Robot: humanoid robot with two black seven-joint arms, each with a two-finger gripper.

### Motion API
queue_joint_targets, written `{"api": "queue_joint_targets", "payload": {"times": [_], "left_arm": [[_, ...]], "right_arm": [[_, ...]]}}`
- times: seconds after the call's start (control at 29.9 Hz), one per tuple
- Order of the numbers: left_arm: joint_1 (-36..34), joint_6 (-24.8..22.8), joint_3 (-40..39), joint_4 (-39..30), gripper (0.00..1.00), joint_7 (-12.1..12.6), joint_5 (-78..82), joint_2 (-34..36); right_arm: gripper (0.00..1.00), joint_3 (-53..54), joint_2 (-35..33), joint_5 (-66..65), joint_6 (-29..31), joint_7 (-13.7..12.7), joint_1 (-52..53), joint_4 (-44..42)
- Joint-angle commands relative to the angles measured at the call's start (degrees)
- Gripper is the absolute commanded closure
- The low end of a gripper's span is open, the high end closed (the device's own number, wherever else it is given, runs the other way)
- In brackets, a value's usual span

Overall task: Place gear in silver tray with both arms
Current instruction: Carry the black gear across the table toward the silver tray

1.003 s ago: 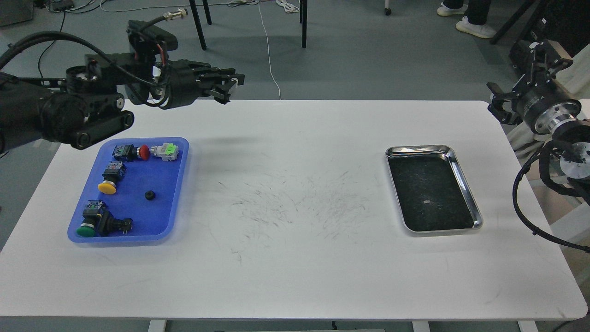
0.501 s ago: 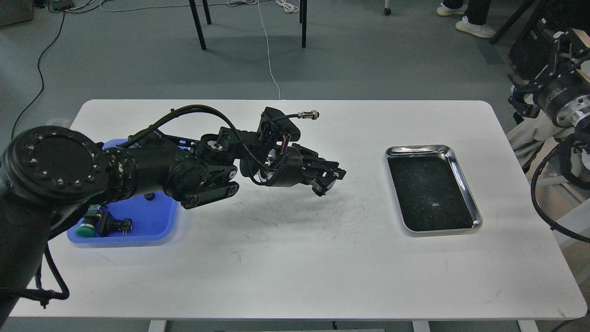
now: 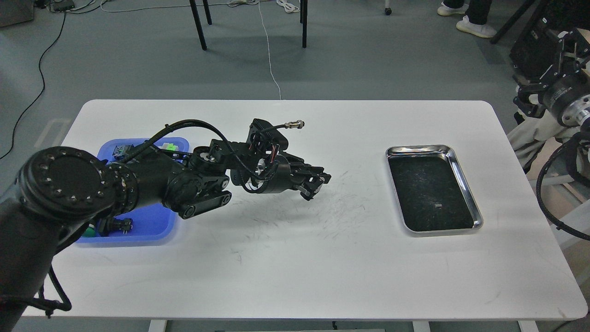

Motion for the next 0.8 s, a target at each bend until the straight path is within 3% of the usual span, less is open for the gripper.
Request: {"api": "queue_joint_targets", "payload": {"times": [0.0, 0.1, 0.27, 0.77], "left_arm": [[1.96, 3.02, 0.21, -1.29, 0.98, -0.01, 1.81, 0.0], [2.58, 6.37, 0.04, -2.78, 0.98, -0.01, 7.34, 0.0], [2.58, 7.69, -1.63, -6.91, 0.97, -0.01, 9.64, 0.0], [3.29, 10.94, -3.21, -8.23, 0.95, -0.01, 11.32, 0.0]], "right_arm": [[0.01, -0.05, -0.14, 0.0, 0.08, -0.17, -0.02, 0.04], [0.01, -0.05, -0.14, 0.0, 0.08, -0.35, 0.16, -0.05], [0.01, -0.92, -0.23, 0.0, 0.08, -0.53, 1.39, -0.14], [0.01, -2.68, -1.9, 0.0, -0.01, -0.53, 2.36, 0.12]]}}
